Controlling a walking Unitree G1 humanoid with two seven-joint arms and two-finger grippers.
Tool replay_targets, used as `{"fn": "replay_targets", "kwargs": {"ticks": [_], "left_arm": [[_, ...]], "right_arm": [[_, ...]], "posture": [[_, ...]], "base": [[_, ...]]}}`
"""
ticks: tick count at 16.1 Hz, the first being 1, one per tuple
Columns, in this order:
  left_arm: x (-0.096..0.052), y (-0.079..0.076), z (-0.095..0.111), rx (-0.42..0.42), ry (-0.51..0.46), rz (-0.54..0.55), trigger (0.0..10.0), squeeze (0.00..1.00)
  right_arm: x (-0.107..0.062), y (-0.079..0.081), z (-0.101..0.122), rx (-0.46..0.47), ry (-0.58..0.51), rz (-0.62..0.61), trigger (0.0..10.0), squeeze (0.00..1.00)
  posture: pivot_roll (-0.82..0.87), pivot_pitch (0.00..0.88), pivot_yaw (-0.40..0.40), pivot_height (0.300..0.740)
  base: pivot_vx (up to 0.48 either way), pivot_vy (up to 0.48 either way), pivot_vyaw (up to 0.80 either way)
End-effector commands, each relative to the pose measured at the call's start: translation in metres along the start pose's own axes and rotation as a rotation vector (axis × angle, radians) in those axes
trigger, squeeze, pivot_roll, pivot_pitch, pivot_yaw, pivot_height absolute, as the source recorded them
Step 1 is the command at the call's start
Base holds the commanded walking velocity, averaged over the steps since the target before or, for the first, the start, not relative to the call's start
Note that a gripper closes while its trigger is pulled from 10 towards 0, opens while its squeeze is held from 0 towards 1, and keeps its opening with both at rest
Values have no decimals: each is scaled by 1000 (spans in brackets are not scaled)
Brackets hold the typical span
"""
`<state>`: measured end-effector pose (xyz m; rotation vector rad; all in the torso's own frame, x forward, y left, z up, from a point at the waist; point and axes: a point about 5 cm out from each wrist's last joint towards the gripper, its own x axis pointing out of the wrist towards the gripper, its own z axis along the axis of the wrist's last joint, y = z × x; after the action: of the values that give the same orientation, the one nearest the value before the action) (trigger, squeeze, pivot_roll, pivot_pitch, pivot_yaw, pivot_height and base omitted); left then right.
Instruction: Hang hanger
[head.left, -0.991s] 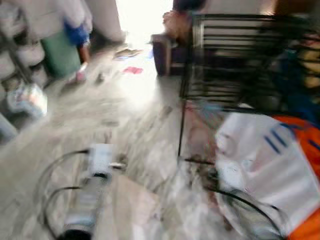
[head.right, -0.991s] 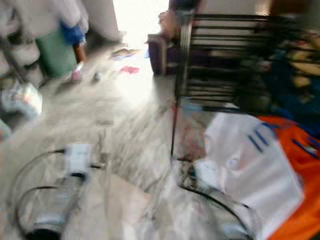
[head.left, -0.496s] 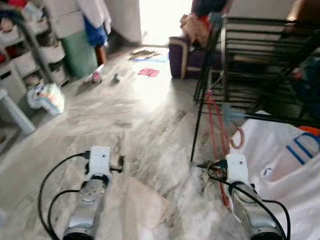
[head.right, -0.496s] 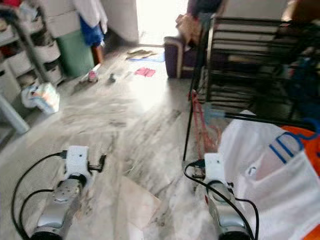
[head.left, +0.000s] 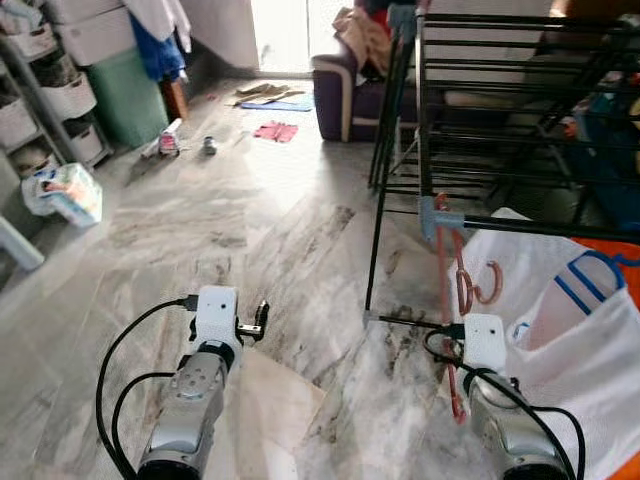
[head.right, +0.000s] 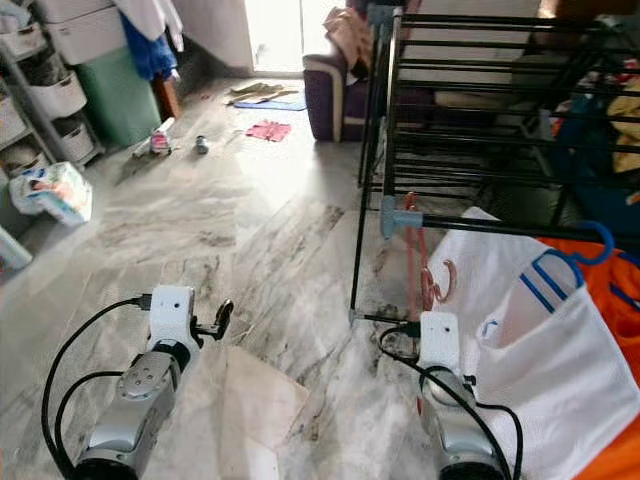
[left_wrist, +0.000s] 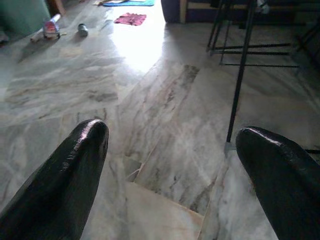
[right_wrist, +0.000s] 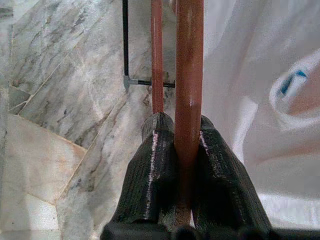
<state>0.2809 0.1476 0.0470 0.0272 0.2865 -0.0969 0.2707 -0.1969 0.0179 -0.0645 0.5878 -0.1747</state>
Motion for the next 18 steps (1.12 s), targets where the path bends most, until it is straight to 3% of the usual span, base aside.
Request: {"fn": "replay_targets", "kwargs": {"ticks": [1,4,7,13,16,18], "left_arm": [[-1,3,2,-5,-5,-1,10000,0],[-2,1,3,-16,-10,-13,10000,0],[-4,2,2,-15,-6,-17,10000,0],[-14,3,-2,-13,26,-44,10000,0],[-17,4,-3,-9,39,-52,10000,0],[-17,1,-2,-10,52,-72,10000,0]], "right_arm": [[3,1,12,8,-31,-2,10000,0],[10,2,41,-11,-97,2,10000,0],[18,7,57,-22,-107,-1,10000,0],[35,16,104,107,-58,-44,10000,0],[38,14,102,148,4,-69,10000,0],[40,12,85,111,75,-73,10000,0]], "posture": [[-23,0,21,740],[-17,0,15,740],[-1,0,9,740],[35,0,7,740],[45,0,5,740],[40,0,11,740]], "base": [[0,0,0],[0,0,0],[0,0,0],[0,0,0],[0,0,0],[0,0,0]]}}
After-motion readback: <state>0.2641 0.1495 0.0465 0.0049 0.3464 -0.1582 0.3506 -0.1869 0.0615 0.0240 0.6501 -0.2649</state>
